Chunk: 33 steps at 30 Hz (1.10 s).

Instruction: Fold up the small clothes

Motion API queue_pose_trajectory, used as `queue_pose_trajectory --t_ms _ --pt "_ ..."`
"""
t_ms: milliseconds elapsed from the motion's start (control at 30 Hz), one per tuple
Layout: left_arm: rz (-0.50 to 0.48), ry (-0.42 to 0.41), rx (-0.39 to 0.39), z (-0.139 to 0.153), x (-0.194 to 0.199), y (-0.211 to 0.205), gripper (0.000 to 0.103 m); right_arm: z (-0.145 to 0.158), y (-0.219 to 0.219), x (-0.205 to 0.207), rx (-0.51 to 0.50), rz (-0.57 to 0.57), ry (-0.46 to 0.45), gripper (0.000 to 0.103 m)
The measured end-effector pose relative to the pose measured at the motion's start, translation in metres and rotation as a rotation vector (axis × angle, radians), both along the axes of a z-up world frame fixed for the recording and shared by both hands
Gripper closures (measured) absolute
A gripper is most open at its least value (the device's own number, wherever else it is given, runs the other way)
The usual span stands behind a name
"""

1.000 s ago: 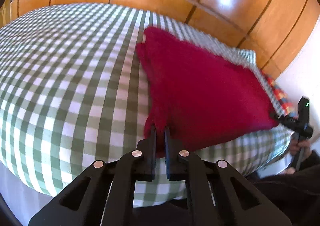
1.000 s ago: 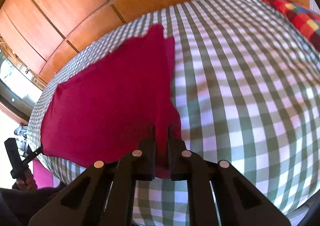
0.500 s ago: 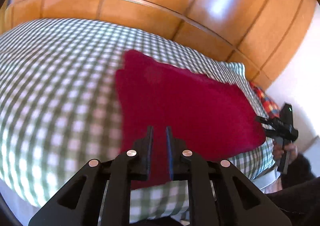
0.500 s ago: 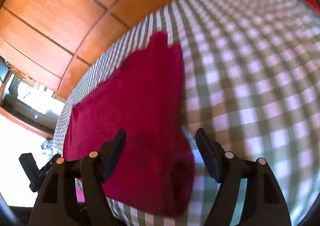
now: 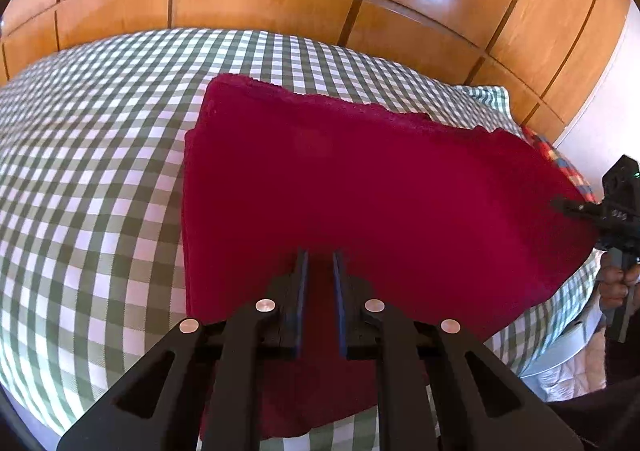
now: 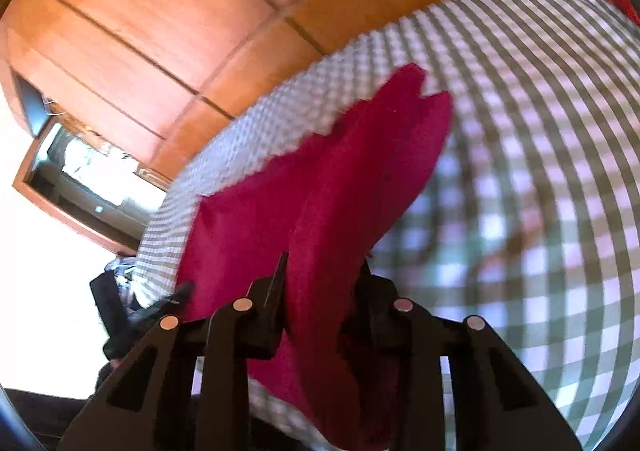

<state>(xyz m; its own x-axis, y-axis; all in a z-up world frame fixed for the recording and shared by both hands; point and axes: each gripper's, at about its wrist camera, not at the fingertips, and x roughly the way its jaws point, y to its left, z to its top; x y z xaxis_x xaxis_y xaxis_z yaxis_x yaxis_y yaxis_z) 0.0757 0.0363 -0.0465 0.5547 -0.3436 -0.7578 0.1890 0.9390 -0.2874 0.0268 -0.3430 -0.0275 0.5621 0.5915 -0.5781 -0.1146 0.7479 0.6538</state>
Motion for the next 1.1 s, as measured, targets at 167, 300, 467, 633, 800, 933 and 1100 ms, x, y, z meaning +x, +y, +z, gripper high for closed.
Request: queue_pose_trajectory --t_ms 167,300,467,633,800,933,1100 --pt "-0.008 0.029 -0.109 -0.003 0.006 0.017 0.092 0.041 0.043 0.008 0.021 0.067 -0.061 0.075" --pt "-0.024 0.045 -0.183 -0.006 0.008 0.026 0.092 0.071 0.108 0.027 0.01 0.18 -0.117 0.077" --pt "-0.023 0.064 -0.234 -0.012 0.01 0.032 0.092 0.076 0.206 0.043 -0.058 0.353 -0.136 0.078" --pt "-0.004 0.078 -0.287 -0.01 0.007 0.041 0.092 0.045 0.287 0.06 -0.17 0.45 -0.079 0.079" --pt "0.033 0.077 -0.331 0.0 -0.002 0.071 0.092 0.018 0.319 0.052 -0.247 0.491 -0.057 0.079" --pt "0.114 0.076 -0.41 0.004 -0.007 0.104 0.092 0.005 0.329 0.039 -0.324 0.534 -0.101 0.071" --pt "0.169 0.081 -0.501 0.011 -0.012 0.124 0.092 0.011 0.314 0.016 -0.233 0.603 -0.195 0.031"
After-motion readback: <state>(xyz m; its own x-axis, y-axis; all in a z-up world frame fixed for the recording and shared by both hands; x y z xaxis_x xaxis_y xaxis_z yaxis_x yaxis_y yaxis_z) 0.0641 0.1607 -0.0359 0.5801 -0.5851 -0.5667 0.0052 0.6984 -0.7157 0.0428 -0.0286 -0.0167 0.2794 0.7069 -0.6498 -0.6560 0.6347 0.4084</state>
